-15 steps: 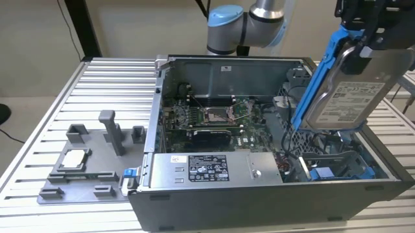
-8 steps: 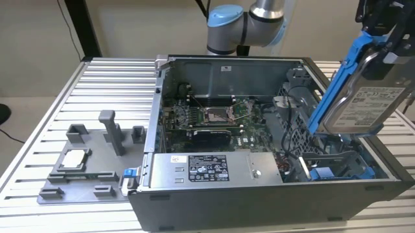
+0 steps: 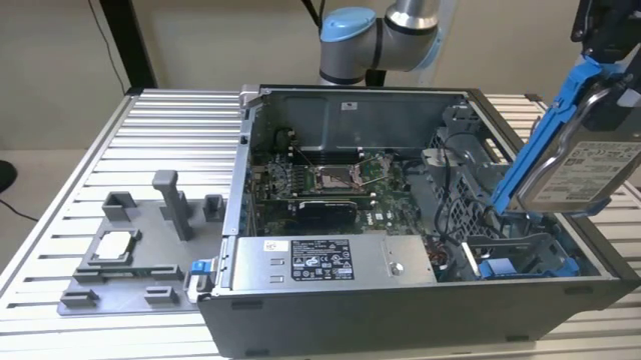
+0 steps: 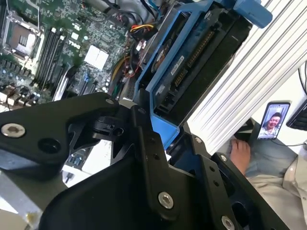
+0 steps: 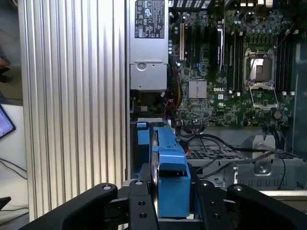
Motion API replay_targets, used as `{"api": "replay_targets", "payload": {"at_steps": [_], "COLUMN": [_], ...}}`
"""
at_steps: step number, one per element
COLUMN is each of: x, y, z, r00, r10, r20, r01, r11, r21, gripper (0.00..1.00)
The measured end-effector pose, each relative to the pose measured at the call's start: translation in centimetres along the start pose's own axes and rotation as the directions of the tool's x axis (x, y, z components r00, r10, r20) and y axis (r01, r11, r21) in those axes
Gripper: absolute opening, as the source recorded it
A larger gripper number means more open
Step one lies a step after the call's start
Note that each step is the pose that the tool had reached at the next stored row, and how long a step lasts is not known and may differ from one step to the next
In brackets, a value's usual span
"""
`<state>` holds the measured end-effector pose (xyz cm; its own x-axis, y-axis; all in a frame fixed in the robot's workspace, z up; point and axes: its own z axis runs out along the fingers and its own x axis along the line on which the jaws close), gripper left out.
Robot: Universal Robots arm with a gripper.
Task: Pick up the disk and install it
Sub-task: 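Pick up the disk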
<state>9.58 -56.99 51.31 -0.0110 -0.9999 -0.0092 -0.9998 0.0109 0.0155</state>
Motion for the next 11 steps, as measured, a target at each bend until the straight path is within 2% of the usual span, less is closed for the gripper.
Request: {"api": "replay_targets", "payload": {"at_steps": [2,11], "x": [0.09,0.09], "y": [-0.22,-0.26], "z": [0.01,0.07], "r00": [1.0000,1.0000], "r10": [-0.001,0.000], "r20": [-0.0002,-0.0001], "r01": [0.001,0.000], "r11": [1.0000,1.0000], "r21": [0.0000,0.0000], "gripper": [0.00,0.00]}}
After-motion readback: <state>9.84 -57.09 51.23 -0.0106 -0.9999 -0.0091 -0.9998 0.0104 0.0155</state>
